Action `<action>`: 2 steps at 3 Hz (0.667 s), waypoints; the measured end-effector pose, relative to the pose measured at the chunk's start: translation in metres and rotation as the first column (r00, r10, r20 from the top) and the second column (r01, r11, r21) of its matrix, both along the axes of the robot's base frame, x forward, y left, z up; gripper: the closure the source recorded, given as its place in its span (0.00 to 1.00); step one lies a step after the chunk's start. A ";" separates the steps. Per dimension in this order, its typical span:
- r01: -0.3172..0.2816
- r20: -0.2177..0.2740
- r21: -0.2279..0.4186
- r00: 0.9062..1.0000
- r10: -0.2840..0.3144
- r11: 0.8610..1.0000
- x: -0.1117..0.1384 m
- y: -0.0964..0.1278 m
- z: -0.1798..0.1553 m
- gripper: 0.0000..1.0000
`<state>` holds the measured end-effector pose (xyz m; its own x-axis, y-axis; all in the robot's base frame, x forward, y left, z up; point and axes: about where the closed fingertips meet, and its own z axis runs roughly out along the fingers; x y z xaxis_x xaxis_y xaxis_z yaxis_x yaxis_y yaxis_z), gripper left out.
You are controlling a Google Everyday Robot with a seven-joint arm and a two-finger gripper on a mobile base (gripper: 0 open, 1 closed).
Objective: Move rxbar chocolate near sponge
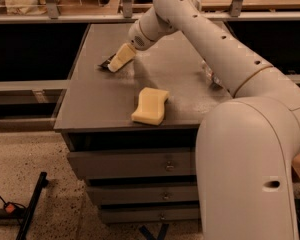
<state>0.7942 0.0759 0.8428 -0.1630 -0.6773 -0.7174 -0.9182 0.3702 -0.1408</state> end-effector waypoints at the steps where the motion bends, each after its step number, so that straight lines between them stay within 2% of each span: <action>1: -0.007 -0.007 -0.037 1.000 0.007 0.999 0.000 0.002 -0.013 0.02; 2: 0.002 -0.025 -0.091 1.000 -0.005 0.996 0.000 0.005 -0.023 0.20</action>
Offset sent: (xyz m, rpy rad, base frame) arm 0.0004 0.0034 -0.0282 -0.1569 0.0405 -0.0296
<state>0.7939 0.0811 0.8195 -0.1831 -0.7388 -0.6486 -0.9207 0.3602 -0.1505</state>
